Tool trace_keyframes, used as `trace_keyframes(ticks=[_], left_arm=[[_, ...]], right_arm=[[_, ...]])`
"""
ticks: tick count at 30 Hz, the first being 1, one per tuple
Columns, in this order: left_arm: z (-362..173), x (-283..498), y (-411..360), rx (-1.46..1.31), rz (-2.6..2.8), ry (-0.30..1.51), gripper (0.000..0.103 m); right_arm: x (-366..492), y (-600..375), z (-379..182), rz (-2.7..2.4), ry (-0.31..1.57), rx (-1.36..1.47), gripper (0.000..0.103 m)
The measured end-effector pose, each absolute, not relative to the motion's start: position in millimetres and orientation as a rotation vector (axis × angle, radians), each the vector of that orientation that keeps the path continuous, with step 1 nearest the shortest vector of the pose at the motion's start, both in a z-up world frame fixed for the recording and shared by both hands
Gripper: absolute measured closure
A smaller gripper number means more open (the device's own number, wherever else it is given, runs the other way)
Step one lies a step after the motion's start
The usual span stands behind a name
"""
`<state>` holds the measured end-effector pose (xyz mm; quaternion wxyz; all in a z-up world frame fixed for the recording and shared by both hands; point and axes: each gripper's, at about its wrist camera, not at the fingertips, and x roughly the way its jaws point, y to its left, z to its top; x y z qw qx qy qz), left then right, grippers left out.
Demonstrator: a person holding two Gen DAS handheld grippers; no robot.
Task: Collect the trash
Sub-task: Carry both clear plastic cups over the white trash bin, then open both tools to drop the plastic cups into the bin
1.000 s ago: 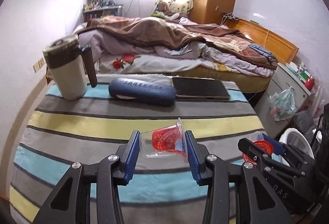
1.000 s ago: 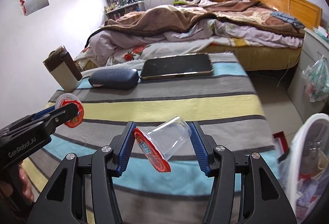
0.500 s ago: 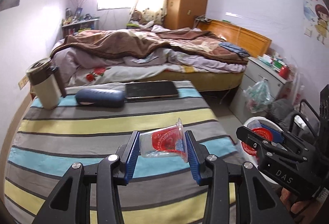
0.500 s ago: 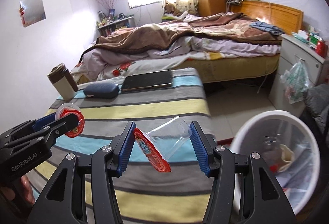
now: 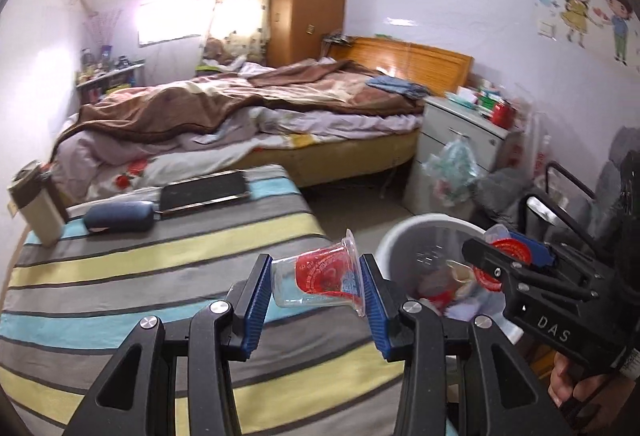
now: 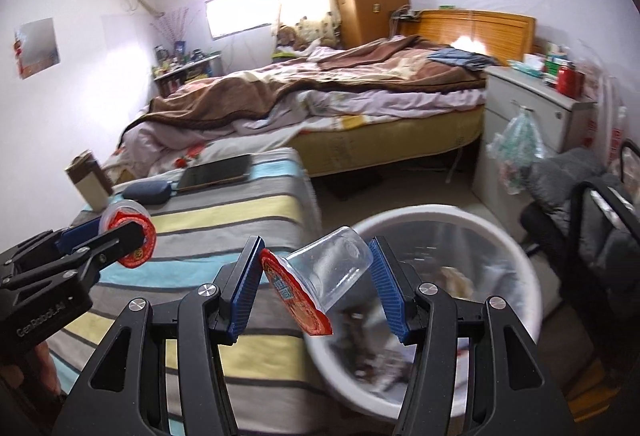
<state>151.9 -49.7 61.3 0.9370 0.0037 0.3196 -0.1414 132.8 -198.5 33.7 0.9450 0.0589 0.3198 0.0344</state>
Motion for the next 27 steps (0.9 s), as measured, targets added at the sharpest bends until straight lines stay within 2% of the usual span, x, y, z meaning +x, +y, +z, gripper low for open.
trace_keyframes(ticks=[15, 27], left_arm=[[14, 164, -156, 0.058, -0.453, 0.776, 0.059], [-11, 175, -170, 0.065, -0.416, 0.828, 0.058]], right_arm=[[136, -274, -11, -0.083, 0.783, 0.111, 0.047], [140, -293, -30, -0.058, 0.837, 0.098, 0.047]])
